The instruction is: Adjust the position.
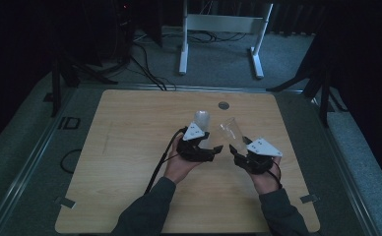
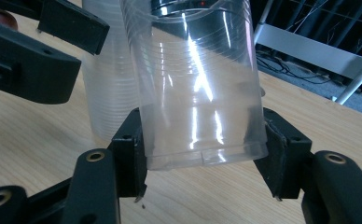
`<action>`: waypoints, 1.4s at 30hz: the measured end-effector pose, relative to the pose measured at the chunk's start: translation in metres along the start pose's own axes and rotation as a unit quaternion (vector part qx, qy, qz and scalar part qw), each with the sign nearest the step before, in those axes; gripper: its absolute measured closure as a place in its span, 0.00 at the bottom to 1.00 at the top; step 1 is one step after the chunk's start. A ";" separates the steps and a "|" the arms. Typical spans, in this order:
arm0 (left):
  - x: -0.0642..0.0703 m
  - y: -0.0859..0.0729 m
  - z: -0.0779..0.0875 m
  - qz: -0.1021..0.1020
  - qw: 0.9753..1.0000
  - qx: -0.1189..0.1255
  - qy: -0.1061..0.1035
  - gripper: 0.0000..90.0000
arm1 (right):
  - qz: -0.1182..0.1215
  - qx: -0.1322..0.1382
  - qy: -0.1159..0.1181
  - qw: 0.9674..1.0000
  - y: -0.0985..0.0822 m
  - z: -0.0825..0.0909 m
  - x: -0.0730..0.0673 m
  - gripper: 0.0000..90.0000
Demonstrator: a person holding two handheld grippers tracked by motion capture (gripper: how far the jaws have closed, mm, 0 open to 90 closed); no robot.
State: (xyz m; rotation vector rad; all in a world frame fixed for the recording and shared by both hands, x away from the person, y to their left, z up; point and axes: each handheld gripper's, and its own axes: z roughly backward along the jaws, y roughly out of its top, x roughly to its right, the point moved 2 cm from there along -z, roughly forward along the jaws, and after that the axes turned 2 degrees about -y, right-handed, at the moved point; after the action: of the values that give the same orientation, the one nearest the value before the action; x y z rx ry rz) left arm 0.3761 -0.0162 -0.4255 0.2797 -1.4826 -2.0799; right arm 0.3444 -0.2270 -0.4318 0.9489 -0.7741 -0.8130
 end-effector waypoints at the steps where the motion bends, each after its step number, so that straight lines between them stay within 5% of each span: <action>1: 0.000 0.000 0.000 0.000 1.000 0.000 0.000 0.31 | 0.000 0.003 -0.002 1.000 0.000 0.000 0.000 0.47; 17: 0.000 0.008 -0.005 0.044 0.998 0.040 -0.025 0.29 | -0.014 0.027 -0.010 0.999 0.001 0.003 -0.001 0.47; 42: 0.007 0.018 -0.011 0.059 0.995 0.066 -0.050 0.29 | -0.022 0.063 -0.014 0.998 -0.002 0.007 -0.004 0.47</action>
State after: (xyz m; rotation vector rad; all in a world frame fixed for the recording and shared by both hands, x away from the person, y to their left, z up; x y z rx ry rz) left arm 0.3813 -0.0334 -0.4121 0.1364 -1.6576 -1.9315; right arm 0.3358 -0.2265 -0.4314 1.0729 -0.8391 -0.8246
